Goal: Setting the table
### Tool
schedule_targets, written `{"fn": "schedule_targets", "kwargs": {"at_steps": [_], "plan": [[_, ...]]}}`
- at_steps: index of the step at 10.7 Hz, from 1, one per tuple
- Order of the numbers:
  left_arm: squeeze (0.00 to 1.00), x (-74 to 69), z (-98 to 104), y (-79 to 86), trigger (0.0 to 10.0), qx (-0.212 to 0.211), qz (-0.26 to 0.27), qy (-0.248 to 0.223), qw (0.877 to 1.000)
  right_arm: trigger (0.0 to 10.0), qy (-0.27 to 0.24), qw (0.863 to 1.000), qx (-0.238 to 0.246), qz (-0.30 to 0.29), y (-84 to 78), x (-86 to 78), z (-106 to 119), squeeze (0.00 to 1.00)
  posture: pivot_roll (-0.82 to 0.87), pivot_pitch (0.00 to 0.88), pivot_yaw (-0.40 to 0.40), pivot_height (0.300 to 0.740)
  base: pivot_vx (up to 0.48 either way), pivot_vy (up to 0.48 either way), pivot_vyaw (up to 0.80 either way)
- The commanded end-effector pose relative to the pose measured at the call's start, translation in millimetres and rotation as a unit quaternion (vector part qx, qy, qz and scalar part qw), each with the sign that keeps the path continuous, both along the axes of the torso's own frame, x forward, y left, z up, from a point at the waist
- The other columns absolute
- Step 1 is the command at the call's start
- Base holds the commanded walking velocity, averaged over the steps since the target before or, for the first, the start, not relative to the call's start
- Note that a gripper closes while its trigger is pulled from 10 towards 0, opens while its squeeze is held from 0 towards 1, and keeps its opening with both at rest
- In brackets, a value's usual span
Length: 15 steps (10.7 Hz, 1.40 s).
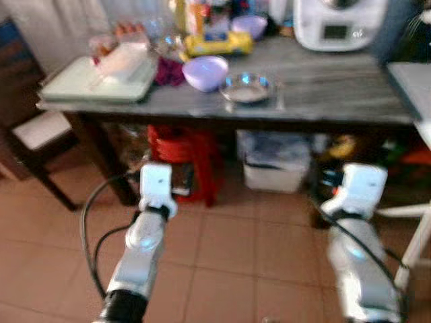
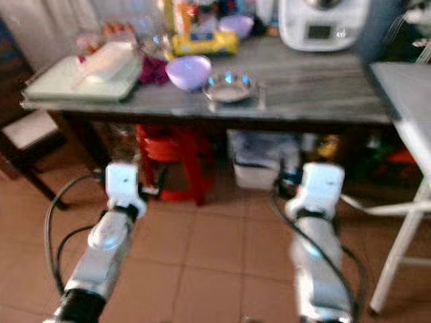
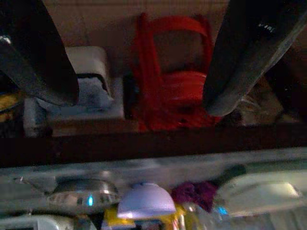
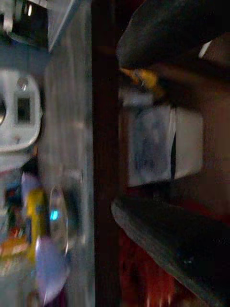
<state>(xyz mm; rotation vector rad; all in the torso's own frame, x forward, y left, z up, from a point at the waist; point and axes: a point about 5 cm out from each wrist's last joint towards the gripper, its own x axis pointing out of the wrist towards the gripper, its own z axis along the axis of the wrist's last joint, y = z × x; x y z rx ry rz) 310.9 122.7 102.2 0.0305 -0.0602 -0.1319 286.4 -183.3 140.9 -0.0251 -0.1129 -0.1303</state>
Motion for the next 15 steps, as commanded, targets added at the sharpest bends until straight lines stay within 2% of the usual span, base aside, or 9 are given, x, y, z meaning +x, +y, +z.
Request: {"fn": "schedule_targets", "kwargs": {"at_steps": [1, 2, 5, 15], "plan": [[0.0, -0.5, 0.8, 0.3, 10.0, 0.002, -0.007, -0.006, 1.0, 10.0, -0.003, 1.0, -0.003, 0.001, 1.0, 1.4, 1.2, 0.0, -0.22, 0.075, 0.085, 0.74, 0.0, 0.0, 0.0], [0.0, -2.0, 2.0, 2.0, 10.0, -0.019, -0.011, -0.011, 1.0, 10.0, -0.003, 1.0, -0.003, 0.003, 2.8, 1.7, 1.0, 0.0, -0.22, 0.077, 0.085, 0.74, 0.0, 0.0, 0.0], [0.0, -4.5, 1.4, -1.0, 10.0, -0.013, -0.038, -0.014, 0.999, 10.0, -0.004, 1.0, -0.01, 0.006, 4.9, 1.1, -1.0, 0.0, -0.22, 0.073, 0.089, 0.74, 0.0, 0.0, 0.0], [0.0, 0.9, 5.2, -7.3, 10.0, -0.022, -0.05, -0.02, 0.998, 10.0, -0.021, 1.0, -0.013, 0.004, 5.1, 6.0, 8.1, 0.0, -0.23, 0.067, 0.095, 0.74, 0.0, -0.433, 0.0]]}}
